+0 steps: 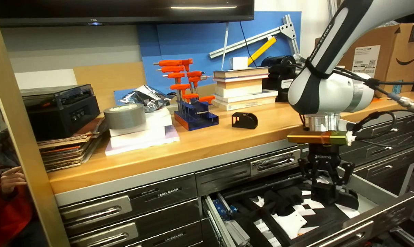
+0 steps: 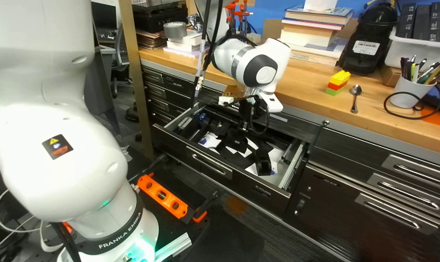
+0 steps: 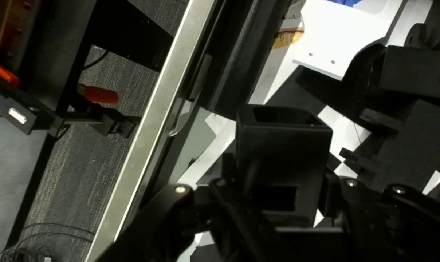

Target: Put the black objects in the open drawer then close the drawer

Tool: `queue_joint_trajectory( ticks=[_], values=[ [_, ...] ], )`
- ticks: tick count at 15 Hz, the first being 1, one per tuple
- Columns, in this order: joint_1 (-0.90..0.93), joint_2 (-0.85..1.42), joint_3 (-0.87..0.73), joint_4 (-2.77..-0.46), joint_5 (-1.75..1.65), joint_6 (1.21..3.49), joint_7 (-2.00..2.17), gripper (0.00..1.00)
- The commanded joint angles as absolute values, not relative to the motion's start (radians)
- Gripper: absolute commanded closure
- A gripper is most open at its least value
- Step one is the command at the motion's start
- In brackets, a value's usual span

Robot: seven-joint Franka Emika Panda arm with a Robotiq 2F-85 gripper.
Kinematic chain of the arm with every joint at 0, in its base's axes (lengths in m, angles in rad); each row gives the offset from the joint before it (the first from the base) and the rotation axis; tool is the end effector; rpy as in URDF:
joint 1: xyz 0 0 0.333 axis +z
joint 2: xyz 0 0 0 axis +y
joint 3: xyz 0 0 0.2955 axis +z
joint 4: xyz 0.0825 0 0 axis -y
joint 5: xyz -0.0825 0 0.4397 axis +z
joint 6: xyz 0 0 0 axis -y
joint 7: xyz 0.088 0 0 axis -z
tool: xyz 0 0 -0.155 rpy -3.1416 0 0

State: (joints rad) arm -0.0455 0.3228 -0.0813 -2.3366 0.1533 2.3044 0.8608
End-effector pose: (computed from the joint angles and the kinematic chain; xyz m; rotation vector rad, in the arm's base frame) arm 0.4751 -0.0570 0.0605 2.5758 -1.5989 -0.5403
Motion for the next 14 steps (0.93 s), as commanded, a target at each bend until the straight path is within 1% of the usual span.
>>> queue_joint_trajectory(
  ticks=[1,3,4,5,7,14],
  values=[
    [-0.04,0.338,-0.083,-2.327,0.198,2.306,0.832,0.18],
    [-0.039,0.343,-0.084,-2.325,0.207,2.305,0.828,0.06],
    [-0.039,0.343,-0.084,-2.327,0.212,2.308,0.825,0.02],
    [-0.039,0.342,-0.084,-2.328,0.215,2.31,0.822,0.0],
    [-0.038,0.314,-0.084,-2.342,0.215,2.322,0.811,0.0],
    [-0.018,0.032,-0.1,-2.439,0.135,2.357,0.851,0.0]
  ],
)
